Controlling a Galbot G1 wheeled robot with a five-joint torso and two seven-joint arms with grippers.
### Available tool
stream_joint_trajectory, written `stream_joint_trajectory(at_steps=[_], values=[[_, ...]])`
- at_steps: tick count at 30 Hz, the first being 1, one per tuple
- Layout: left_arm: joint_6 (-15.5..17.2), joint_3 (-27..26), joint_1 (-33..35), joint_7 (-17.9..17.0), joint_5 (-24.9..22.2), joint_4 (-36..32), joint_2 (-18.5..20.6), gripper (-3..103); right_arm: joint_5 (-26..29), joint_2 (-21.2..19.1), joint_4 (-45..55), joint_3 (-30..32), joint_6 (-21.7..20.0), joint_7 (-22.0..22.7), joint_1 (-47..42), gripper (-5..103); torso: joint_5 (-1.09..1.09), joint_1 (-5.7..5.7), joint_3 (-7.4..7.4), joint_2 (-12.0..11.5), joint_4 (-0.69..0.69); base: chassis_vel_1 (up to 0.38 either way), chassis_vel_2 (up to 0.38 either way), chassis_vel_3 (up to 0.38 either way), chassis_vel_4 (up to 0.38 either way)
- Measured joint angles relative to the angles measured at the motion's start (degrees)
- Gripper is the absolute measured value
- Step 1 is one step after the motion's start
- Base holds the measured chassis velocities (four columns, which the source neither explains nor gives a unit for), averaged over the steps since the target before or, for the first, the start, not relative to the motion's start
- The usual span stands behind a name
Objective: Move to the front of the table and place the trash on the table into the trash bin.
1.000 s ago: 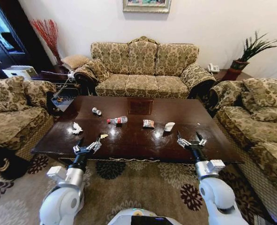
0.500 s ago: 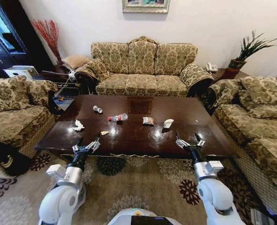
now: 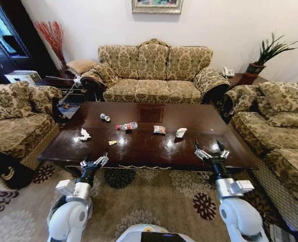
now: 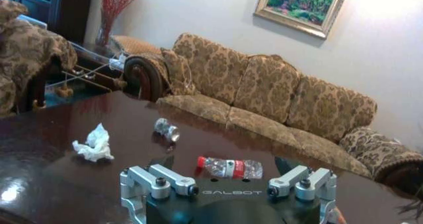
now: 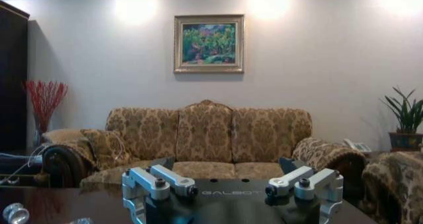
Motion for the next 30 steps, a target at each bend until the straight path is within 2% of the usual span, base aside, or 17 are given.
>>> stream_joint_trajectory(at_steps=[8,9,11,14,15,17,22,24,30], values=[[-0.12,-0.01,0.87,-0.09,1.22,-0.72,-1.25,100,0.48,-0.44,-0.83,0.1,0.75,0.53,0.27,100,0.01,0.0,0.0,0.0,0.0,0.11,0.059,-0.114,-0.069],[-0.11,0.2,0.84,-0.09,1.6,-0.64,-1.56,96,0.66,-0.61,-0.94,0.24,0.78,0.75,0.34,100,0.01,0.0,0.0,0.0,-0.01,0.196,0.098,-0.209,-0.124],[0.06,0.68,0.64,0.11,2.32,-0.1,-2.27,102,1.2,-1.36,-1.58,0.67,1.01,1.23,0.9,100,-0.02,-0.01,-0.01,0.01,0.0,0.275,0.175,-0.225,-0.16],[0.29,1.12,0.67,0.64,2.94,0.38,-2.38,100,1.84,-1.99,-2.35,0.85,1.34,1.85,1.57,100,-0.02,-0.01,0.0,0.0,0.01,0.278,0.192,-0.224,-0.177],[0.35,1.42,0.78,0.98,3.33,0.84,-2.37,97,2.18,-2.25,-2.86,0.95,1.5,2.1,2.04,100,-0.03,-0.01,0.0,0.0,0.0,0.239,0.167,-0.147,-0.155],[0.36,1.57,0.88,1.13,3.56,1.2,-2.37,98,2.31,-2.37,-3.19,0.97,1.54,2.13,2.31,100,-0.03,-0.01,0.0,0.0,0.01,0.151,0.167,-0.147,-0.126],[0.16,1.73,1.23,1.36,4.78,4.01,-2.38,100,2.76,-2.11,-4.24,0.69,1.36,2.47,3.06,100,-0.02,0.0,0.0,0.0,0.01,0.031,0.026,-0.029,-0.029],[-0.28,1.81,1.81,1.26,5.62,5.48,-2.51,100,2.79,-1.86,-5.42,0.57,2.32,2.04,3.21,100,0.04,0.01,0.0,0.0,0.0,-0.009,-0.04,0.003,0.014],[-0.97,1.89,2.94,1.22,7.58,7.65,-2.5,100,3.48,-1.9,-8.18,-0.04,4.52,0.95,3.82,100,0.0,0.01,0.0,0.0,0.0,0.021,-0.078,-0.028,0.073]])
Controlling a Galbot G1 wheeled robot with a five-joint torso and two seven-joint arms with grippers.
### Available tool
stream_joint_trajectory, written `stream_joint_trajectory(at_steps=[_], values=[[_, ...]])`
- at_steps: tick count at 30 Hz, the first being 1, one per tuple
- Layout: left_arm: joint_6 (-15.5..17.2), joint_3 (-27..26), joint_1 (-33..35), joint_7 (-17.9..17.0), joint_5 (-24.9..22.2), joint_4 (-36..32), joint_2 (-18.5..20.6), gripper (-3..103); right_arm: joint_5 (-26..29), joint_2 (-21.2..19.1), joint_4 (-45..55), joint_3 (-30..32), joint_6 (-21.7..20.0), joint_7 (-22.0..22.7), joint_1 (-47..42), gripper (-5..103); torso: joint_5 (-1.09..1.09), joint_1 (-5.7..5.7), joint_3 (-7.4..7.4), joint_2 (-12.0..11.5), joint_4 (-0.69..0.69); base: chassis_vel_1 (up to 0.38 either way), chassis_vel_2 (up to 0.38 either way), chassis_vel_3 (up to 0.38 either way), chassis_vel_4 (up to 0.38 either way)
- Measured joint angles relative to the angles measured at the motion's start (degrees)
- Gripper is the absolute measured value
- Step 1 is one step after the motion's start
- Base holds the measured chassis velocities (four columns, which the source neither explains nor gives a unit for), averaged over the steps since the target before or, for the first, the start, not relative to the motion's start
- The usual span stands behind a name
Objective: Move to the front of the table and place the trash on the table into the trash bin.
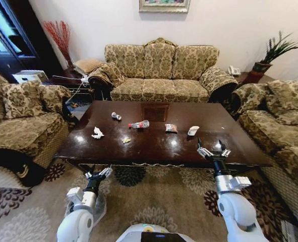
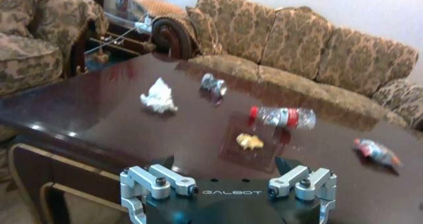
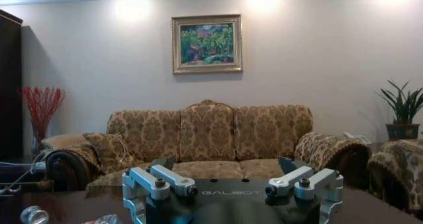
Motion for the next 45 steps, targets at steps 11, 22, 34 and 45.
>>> stream_joint_trajectory(at_steps=[11,22,34,45], values=[[-0.12,1.06,-1.01,0.18,2.21,1.78,0.05,100,-4.25,-0.03,-0.74,-0.48,2.54,-1.24,-0.96,100,-0.01,-0.08,-0.03,0.03,-0.01,0.158,-0.127,-0.17,0.135],[-1.07,-0.16,0.99,0.46,3.62,4.06,0.24,100,-5.66,3.37,-0.94,-0.57,5.77,-3.89,-3.02,100,0.0,0.04,0.01,-0.01,0.0,0.035,0.018,-0.043,-0.014],[-2.35,-0.7,0.36,1.58,6.19,11.75,3.64,100,-4.69,5.81,-1.87,-0.8,7.85,-4.2,-3.75,100,-0.05,-0.02,-0.01,0.0,0.0,0.211,0.187,-0.212,-0.202],[-4.76,-0.32,-7.34,2.49,5.57,31.69,14.95,100,-1.9,4.63,2.0,-0.93,3.25,-10.35,-5.15,100,0.01,-0.01,0.0,0.0,0.0,0.084,0.086,-0.082,-0.089]])
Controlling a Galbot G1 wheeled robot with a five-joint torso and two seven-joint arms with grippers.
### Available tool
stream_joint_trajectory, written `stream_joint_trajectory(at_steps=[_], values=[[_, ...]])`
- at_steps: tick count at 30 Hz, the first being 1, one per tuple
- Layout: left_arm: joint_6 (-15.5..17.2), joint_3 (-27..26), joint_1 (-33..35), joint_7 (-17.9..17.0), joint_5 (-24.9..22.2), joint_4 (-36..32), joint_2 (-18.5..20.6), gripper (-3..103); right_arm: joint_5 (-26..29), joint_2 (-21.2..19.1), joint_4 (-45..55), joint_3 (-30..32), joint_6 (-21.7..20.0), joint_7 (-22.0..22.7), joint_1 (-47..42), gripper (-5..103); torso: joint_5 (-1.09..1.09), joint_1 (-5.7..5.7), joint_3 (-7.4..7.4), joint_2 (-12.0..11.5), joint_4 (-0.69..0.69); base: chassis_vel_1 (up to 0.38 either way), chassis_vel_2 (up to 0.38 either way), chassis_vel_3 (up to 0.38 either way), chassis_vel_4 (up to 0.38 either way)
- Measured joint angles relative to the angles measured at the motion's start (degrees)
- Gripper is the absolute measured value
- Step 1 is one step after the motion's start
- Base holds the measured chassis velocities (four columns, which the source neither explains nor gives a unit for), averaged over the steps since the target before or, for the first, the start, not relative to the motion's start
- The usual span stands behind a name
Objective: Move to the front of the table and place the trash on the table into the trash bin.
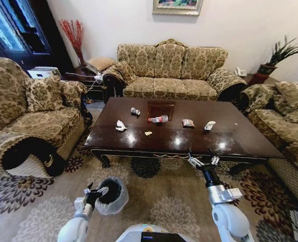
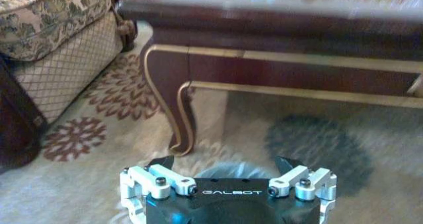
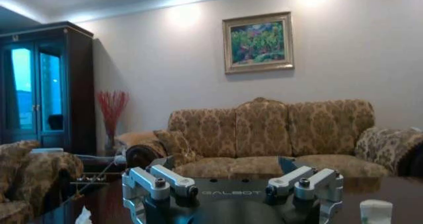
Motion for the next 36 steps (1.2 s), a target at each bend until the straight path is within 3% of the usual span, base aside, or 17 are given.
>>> stream_joint_trajectory(at_steps=[9,12,15,20,25,28,36], values=[[-4.39,0.79,-7.17,0.35,2.32,15.81,4.03,100,0.96,-1.65,1.32,0.71,-0.47,-1.36,-0.09,100,-0.04,0.0,0.0,0.0,-0.02,-0.027,-0.015,0.012,0.014],[-8.54,0.68,-9.33,0.2,4.55,23.6,4.99,99,0.93,-2.07,0.66,-0.2,-0.49,-1.73,-0.01,100,-0.02,0.0,0.0,0.0,0.01,0.0,0.0,0.0,0.0],[-9.38,1.01,-10.42,0.32,4.83,26.88,5.39,99,0.79,-2.15,0.52,-0.23,-0.49,-1.58,-0.28,100,-0.03,0.0,0.0,0.0,0.01,0.0,0.0,0.0,0.0],[-9.1,2.32,-12.8,2.4,1.4,32.34,6.48,99,0.6,-2.81,-0.45,0.6,-0.46,-0.27,-0.72,100,-0.02,0.0,0.0,0.0,0.0,0.0,0.0,0.0,0.0],[-7.95,2.25,-13.34,3.64,-1.04,32.23,7.01,99,0.41,-2.98,-0.55,0.79,-0.5,-0.05,-0.43,100,-0.01,0.0,0.0,0.0,-0.01,0.0,0.0,0.0,0.0],[-7.74,2.39,-13.64,4.01,-1.28,32.53,7.18,99,0.21,-2.8,-0.69,0.57,-0.55,-0.01,-0.21,100,0.01,0.0,0.0,0.0,0.0,0.0,0.0,0.0,0.0],[-8.0,4.06,-18.95,5.82,1.53,41.27,6.89,99,-0.28,-2.77,-1.02,0.09,-0.89,0.01,-0.35,100,-0.03,0.0,0.0,0.0,-0.01,0.0,0.0,0.0,0.0]])
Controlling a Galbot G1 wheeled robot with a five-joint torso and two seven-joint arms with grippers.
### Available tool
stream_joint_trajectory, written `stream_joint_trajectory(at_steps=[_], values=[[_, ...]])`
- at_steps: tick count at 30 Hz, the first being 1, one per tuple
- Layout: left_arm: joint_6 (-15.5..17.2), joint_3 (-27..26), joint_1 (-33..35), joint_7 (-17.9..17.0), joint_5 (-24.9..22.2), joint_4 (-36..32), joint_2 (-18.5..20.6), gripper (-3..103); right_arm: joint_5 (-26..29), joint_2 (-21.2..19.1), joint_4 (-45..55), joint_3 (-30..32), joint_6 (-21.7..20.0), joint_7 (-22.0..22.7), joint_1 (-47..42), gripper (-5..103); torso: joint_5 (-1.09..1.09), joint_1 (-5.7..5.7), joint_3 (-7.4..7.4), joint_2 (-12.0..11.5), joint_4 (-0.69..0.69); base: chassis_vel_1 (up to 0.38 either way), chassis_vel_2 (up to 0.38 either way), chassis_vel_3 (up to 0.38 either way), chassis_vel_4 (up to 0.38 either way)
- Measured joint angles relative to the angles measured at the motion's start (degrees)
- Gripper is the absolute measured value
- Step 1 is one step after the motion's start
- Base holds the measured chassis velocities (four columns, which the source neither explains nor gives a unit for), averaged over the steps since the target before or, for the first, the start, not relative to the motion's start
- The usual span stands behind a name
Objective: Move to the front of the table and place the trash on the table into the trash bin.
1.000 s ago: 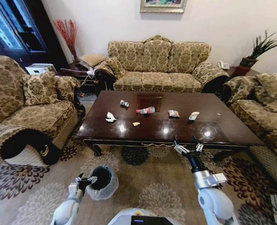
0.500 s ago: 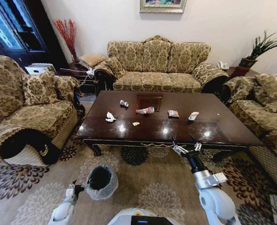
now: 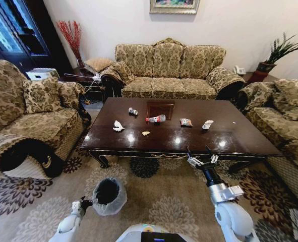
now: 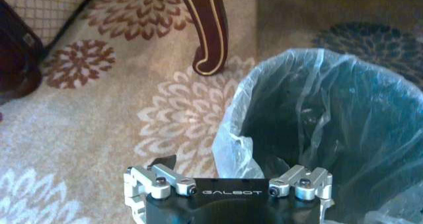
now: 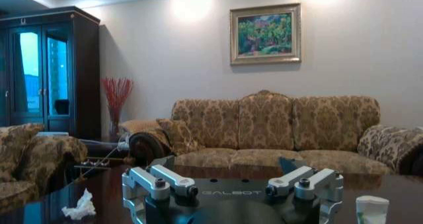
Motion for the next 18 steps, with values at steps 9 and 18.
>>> stream_joint_trajectory(at_steps=[9,18], values=[[-1.23,1.02,-2.68,0.76,1.43,3.11,-0.06,97,-0.62,0.19,-0.84,-0.42,0.0,0.04,0.23,100,0.02,0.0,0.0,0.0,0.01,0.0,0.0,0.0,0.0],[-0.75,0.66,-7.72,1.72,4.42,8.56,-0.73,67,-0.81,-0.07,-0.68,-0.09,-0.45,0.41,0.1,100,0.02,0.0,0.0,0.0,0.02,0.0,0.0,0.0,0.0]])
